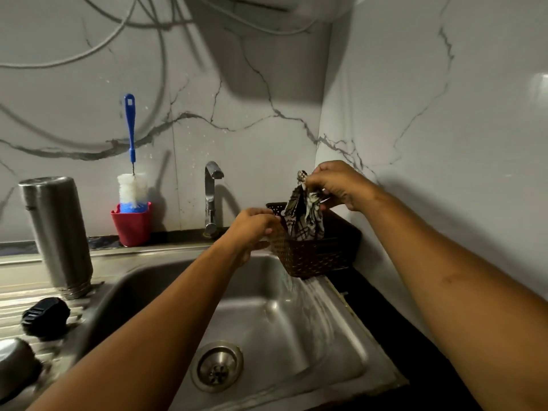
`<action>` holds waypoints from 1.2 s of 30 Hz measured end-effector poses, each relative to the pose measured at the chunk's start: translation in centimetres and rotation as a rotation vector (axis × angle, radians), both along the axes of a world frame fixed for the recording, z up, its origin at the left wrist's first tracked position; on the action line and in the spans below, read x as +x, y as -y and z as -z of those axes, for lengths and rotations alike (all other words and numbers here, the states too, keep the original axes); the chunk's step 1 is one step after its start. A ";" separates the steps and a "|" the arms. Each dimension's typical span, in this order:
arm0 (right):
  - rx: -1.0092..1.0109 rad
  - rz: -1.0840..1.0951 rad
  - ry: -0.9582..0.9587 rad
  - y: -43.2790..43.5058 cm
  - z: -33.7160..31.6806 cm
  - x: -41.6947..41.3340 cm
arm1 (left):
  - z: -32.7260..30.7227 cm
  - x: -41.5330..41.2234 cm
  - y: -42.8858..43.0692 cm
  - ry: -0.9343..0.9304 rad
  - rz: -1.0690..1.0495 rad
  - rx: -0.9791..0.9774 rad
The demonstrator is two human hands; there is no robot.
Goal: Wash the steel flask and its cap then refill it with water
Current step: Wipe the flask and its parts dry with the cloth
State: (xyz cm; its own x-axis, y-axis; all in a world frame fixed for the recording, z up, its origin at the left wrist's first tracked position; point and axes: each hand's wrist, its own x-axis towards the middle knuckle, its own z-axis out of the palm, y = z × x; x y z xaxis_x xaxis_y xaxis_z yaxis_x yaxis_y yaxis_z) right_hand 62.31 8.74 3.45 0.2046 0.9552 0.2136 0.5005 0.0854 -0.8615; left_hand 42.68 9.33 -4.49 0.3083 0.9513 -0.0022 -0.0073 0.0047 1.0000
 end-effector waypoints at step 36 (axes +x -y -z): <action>-0.177 -0.354 -0.203 3.5 7.3 -16.2 | 3.5 -13.5 5.1 0.465 -0.146 -0.355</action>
